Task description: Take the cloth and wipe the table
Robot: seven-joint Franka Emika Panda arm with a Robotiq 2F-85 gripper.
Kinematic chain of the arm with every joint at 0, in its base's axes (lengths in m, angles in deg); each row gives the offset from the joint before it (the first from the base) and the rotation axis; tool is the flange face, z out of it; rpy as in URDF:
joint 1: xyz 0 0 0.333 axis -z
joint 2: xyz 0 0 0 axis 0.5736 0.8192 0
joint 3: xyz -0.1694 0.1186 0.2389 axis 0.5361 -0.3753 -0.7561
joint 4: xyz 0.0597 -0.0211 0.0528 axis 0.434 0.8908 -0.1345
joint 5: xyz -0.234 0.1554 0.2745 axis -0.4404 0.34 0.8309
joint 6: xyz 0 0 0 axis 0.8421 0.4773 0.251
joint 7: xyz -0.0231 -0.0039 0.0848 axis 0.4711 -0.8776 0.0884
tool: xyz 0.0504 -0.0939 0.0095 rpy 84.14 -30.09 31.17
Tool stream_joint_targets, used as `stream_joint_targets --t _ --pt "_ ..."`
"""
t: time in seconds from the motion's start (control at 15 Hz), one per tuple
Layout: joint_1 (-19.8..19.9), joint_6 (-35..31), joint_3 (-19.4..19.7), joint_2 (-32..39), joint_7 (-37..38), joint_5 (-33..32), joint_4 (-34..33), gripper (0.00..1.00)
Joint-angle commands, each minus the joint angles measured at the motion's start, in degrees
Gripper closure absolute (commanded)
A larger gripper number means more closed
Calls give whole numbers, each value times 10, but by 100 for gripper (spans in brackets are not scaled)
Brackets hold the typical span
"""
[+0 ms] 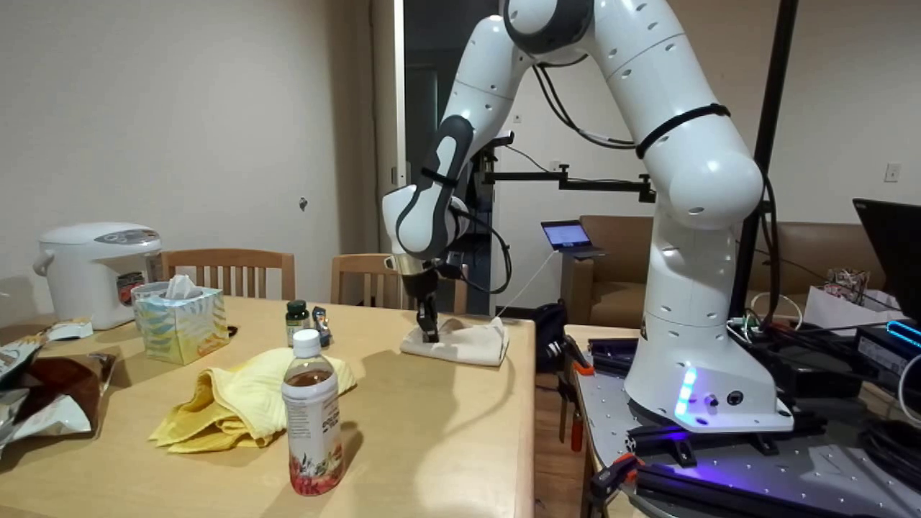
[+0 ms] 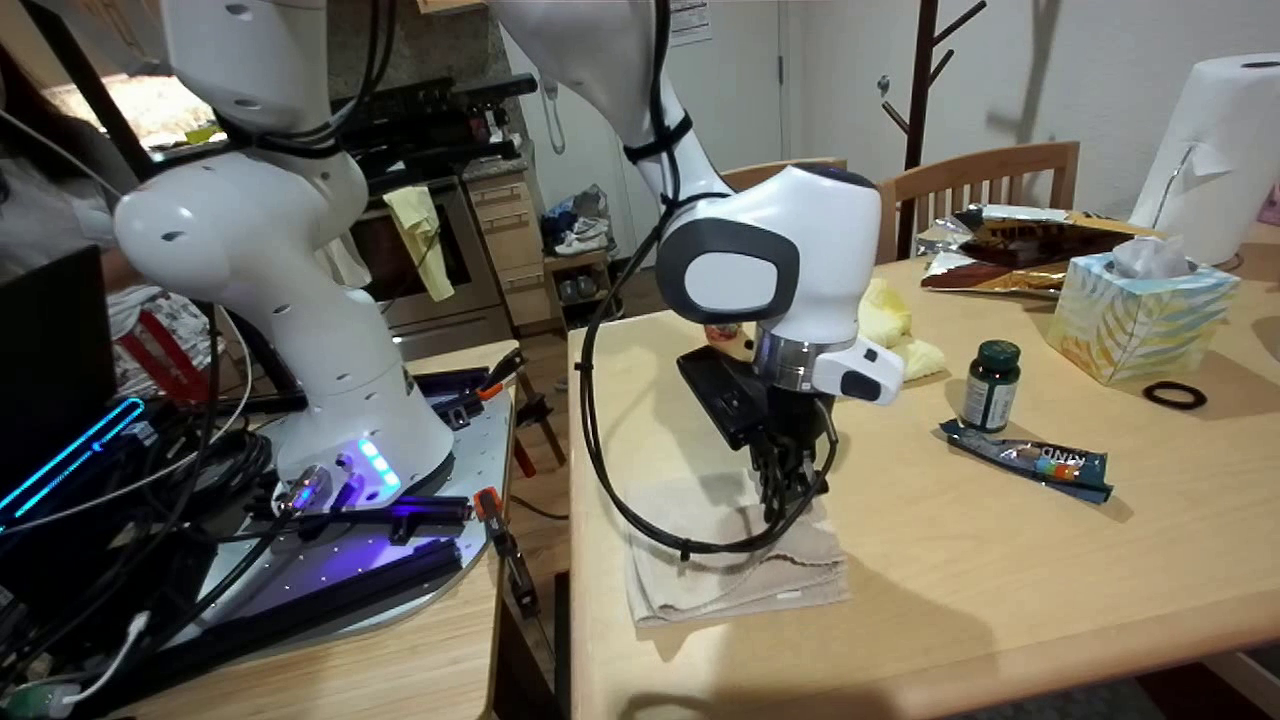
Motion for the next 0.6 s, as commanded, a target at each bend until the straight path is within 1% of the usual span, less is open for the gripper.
stream_joint_targets --t 0.0,0.33,0.53 --pt "-1 -54 -50 13 -9 41 49 99" --pt "-1 -112 -121 13 -13 121 76 99" --pt "-3 -143 -157 23 -11 157 82 99"
